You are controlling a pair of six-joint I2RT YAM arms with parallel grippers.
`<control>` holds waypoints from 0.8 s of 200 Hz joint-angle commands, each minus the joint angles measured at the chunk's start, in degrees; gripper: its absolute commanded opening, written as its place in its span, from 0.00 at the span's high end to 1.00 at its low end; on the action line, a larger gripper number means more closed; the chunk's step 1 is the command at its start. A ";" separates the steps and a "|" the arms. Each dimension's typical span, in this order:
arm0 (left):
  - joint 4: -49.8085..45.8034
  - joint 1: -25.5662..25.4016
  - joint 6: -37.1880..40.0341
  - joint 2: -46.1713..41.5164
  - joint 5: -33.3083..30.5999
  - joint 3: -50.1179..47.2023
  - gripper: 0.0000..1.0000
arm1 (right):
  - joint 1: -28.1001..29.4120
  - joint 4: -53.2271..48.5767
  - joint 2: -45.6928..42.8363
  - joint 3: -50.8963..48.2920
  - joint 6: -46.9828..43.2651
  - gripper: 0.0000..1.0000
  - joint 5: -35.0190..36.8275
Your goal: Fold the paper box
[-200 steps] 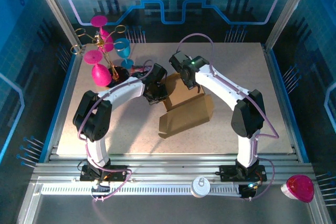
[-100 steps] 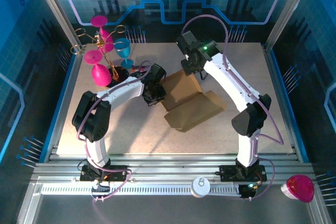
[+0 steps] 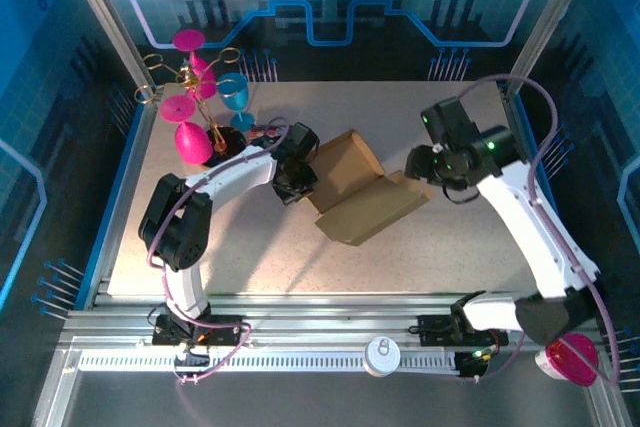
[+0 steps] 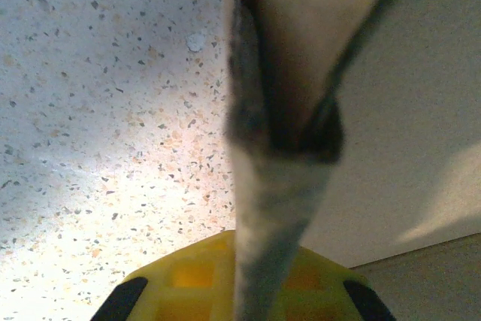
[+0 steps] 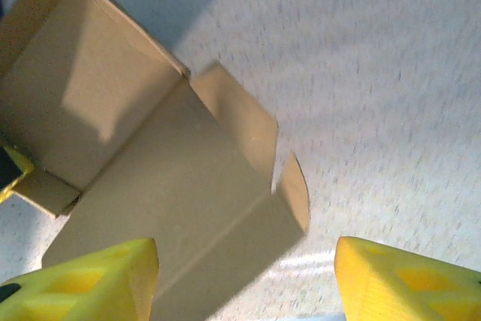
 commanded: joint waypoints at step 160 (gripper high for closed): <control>2.67 -3.97 -5.82 0.44 5.82 -1.08 0.88 | 4.24 12.00 4.72 -15.73 4.74 0.98 -1.62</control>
